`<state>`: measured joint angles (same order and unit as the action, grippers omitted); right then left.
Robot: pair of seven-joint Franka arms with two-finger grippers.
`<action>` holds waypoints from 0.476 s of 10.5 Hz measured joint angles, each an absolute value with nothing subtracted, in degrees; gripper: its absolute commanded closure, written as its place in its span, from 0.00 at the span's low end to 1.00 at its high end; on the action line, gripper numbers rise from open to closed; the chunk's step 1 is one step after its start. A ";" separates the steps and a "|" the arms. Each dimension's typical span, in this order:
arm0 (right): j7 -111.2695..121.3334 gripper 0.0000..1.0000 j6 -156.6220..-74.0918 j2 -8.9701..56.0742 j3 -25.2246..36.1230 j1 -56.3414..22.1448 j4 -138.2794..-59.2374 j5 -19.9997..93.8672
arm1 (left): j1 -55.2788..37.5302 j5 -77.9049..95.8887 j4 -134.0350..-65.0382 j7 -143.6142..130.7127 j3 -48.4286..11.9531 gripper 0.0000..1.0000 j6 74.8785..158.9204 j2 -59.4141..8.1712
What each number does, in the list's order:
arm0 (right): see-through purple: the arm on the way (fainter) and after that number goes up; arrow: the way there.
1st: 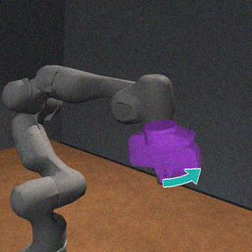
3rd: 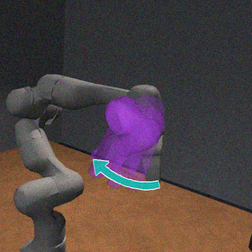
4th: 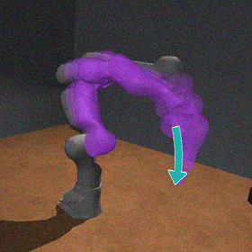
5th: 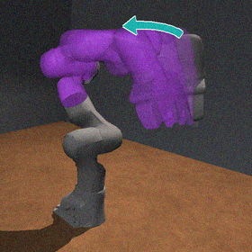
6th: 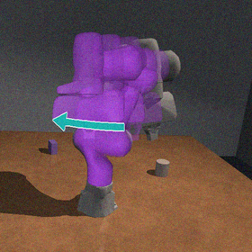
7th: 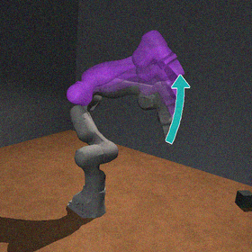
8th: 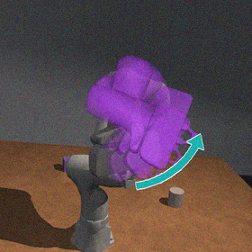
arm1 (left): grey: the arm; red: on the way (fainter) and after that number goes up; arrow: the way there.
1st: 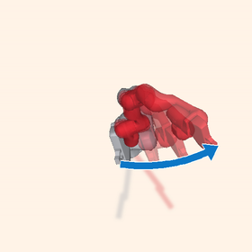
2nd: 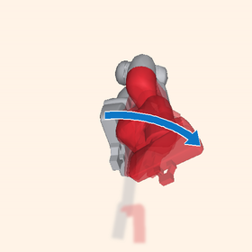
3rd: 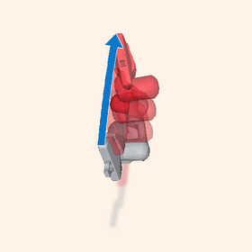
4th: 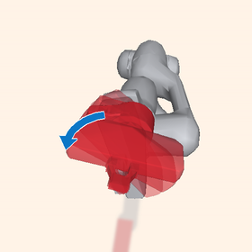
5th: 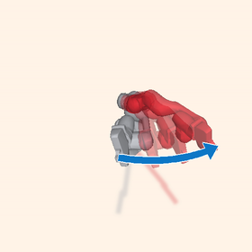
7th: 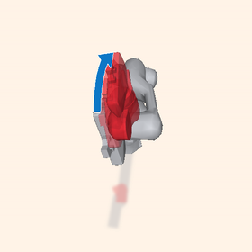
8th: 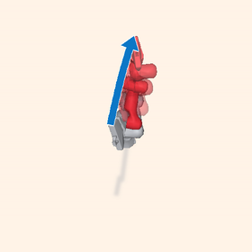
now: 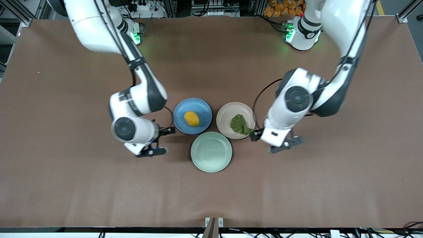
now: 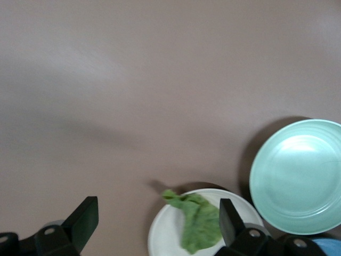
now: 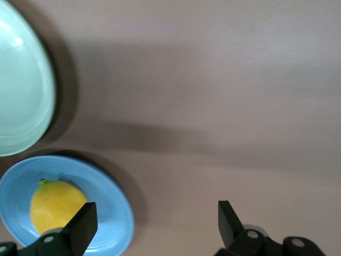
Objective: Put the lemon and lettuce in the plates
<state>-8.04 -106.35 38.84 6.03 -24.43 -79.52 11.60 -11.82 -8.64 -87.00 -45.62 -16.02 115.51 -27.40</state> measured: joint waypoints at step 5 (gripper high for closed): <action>1.88 0.00 -105.54 37.20 6.20 -16.43 -79.06 4.12 | -3.75 -9.09 -86.97 -31.67 -16.00 0.00 103.42 -14.92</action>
<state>1.88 -105.54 37.20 6.20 -16.43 -79.06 4.12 -3.75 -9.09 -86.97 -31.67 -16.00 103.42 -14.92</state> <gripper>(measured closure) 0.000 0.000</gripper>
